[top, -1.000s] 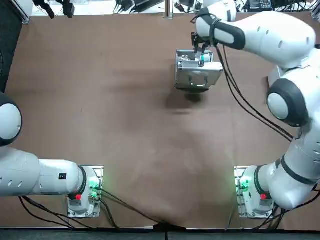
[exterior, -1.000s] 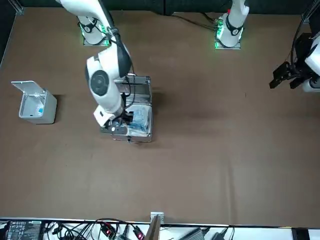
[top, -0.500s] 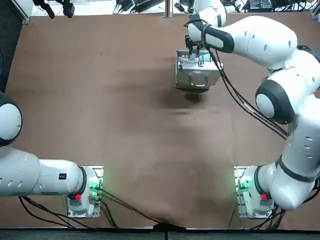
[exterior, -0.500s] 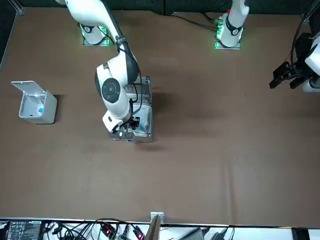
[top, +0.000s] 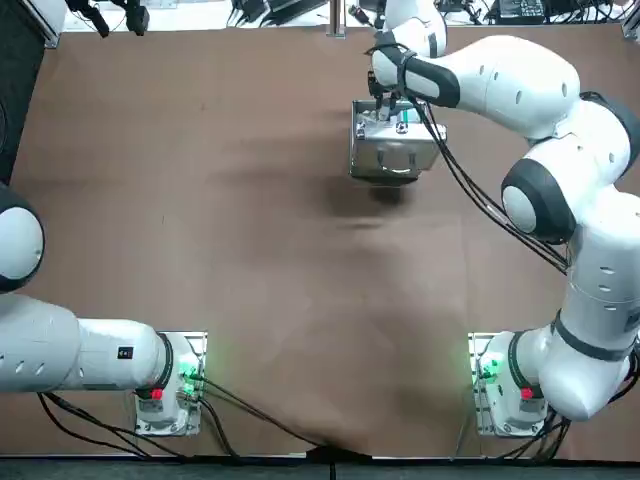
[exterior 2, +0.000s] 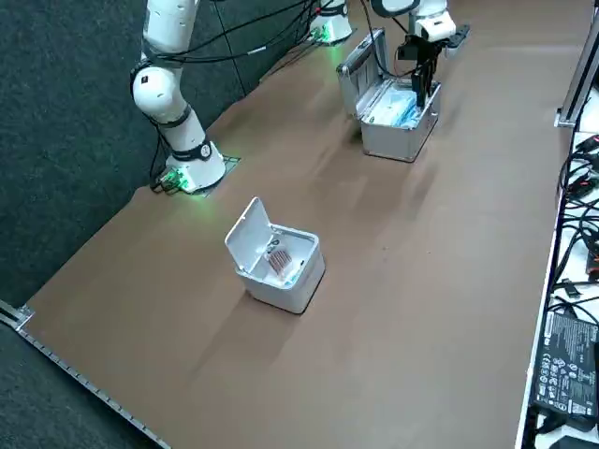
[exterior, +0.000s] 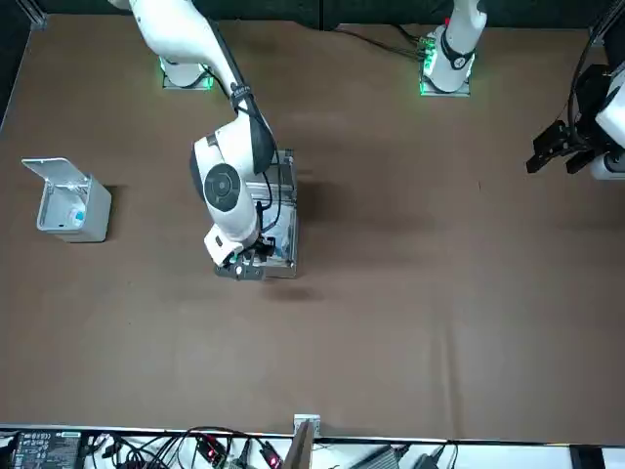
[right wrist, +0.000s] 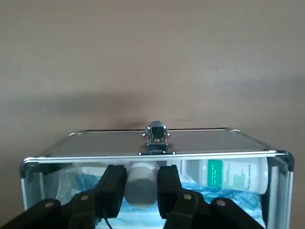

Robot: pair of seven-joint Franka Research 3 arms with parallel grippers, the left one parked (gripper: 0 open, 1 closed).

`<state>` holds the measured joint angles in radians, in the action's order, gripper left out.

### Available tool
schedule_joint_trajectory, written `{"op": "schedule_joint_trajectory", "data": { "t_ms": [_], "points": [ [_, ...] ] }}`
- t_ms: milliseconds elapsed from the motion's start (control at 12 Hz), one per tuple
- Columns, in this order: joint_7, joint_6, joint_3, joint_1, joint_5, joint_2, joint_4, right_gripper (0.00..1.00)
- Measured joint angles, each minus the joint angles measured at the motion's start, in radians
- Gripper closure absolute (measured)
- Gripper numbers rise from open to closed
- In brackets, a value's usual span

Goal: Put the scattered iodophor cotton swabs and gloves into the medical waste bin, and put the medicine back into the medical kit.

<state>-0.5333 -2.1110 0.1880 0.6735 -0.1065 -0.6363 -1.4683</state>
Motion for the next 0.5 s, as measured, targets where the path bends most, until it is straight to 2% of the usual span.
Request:
{"op": "schedule_joint_trajectory", "data": {
  "t_ms": [167,500],
  "points": [
    [-0.002,-0.006,0.0,-0.002,0.0,-0.011,0.0,0.58],
    [-0.003,-0.007,0.006,-0.005,0.0,-0.014,0.002,0.16]
  ]
}}
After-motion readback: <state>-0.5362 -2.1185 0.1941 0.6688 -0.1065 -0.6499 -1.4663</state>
